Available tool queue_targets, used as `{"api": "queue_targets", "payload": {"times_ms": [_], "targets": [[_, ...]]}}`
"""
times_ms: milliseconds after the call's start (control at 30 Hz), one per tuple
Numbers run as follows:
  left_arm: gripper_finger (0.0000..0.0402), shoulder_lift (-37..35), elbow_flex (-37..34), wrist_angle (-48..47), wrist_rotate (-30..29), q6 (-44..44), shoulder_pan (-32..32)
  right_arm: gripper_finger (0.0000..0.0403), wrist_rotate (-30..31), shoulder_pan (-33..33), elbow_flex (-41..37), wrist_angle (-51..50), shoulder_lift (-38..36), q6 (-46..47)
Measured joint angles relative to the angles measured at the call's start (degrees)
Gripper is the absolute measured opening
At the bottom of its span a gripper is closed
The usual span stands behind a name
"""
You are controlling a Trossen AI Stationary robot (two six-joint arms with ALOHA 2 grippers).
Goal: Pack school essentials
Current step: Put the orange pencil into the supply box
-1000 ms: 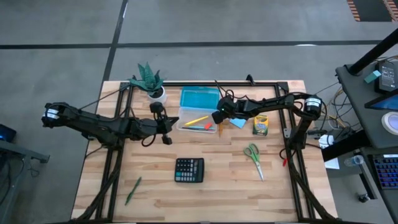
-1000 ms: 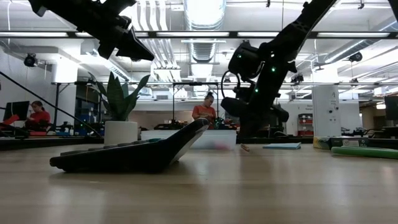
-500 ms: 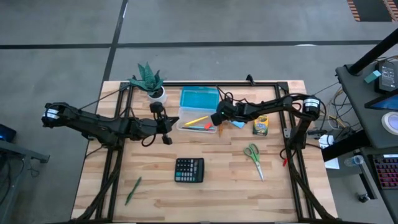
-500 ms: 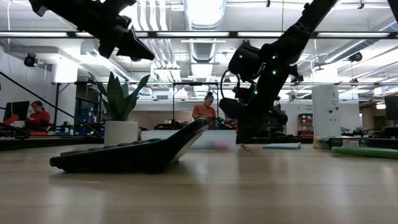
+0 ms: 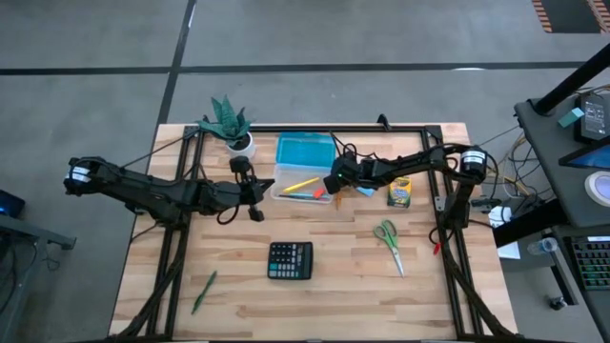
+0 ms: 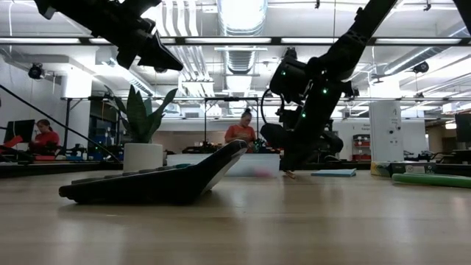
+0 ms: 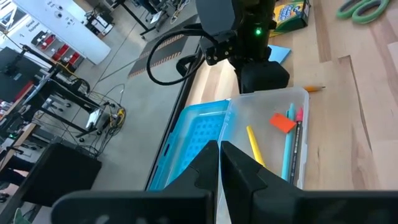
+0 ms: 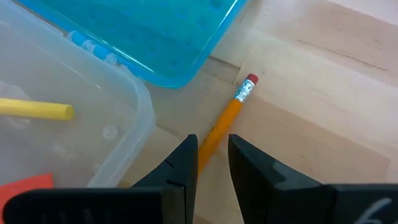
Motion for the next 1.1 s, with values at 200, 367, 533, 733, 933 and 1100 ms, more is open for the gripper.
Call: {"api": "queue_targets", "payload": {"times_ms": [200,367,533,733,933,1100], "targets": [[0.0000,0.0,0.1,0.0,0.0,-0.2,0.0,0.0078,1.4,0.0,0.0,1.0,1.2,0.5],[0.0000,0.0,0.1,0.0,0.0,-1.3,0.0,0.0078,1.8,0.0,0.1,-0.7,1.6,0.6],[0.0000,0.2,0.2,-0.1,0.0,-1.3,0.0,0.0078,1.8,0.0,0.1,-1.5,1.6,0.5],[0.0000,0.2,0.2,0.0,0.0,-1.3,0.0,0.0077,1.8,0.0,0.1,-1.2,1.7,2.2],[0.0000,0.3,0.3,0.4,0.0,-1.3,0.0,0.0077,1.8,0.1,0.1,-0.7,1.8,3.6],[0.0000,0.2,0.3,0.4,0.0,-1.3,0.0,0.0065,1.8,0.1,0.1,-0.7,1.8,4.3]]}}
